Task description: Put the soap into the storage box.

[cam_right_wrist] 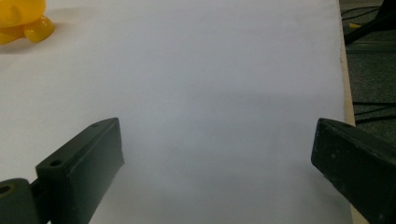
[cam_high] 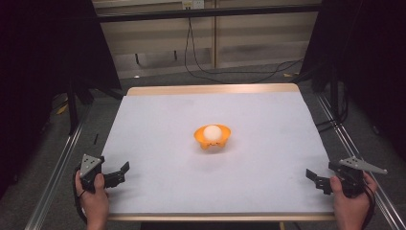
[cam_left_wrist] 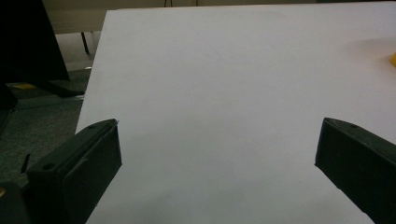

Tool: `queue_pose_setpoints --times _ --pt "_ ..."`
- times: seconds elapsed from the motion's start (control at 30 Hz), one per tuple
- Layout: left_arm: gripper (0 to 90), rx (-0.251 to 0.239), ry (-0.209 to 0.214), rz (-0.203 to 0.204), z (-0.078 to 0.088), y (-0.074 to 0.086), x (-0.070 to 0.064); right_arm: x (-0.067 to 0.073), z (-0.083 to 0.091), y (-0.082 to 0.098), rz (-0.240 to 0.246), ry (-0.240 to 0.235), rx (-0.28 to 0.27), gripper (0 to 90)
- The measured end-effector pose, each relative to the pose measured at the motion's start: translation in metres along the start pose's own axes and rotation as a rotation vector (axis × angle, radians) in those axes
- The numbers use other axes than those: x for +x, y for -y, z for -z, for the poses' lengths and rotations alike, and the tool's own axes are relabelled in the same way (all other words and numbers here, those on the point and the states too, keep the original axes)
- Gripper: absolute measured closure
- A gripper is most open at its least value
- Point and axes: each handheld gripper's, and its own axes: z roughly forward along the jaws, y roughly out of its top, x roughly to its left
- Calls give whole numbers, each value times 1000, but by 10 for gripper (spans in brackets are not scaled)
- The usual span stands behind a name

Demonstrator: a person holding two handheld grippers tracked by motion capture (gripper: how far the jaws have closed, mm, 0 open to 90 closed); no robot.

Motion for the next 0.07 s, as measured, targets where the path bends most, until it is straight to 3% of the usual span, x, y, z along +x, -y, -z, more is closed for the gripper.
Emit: queue_pose_setpoints --times 0.07 --pt "2 1 0 1 0 0 0 0 0 0 2 1 -2 20"
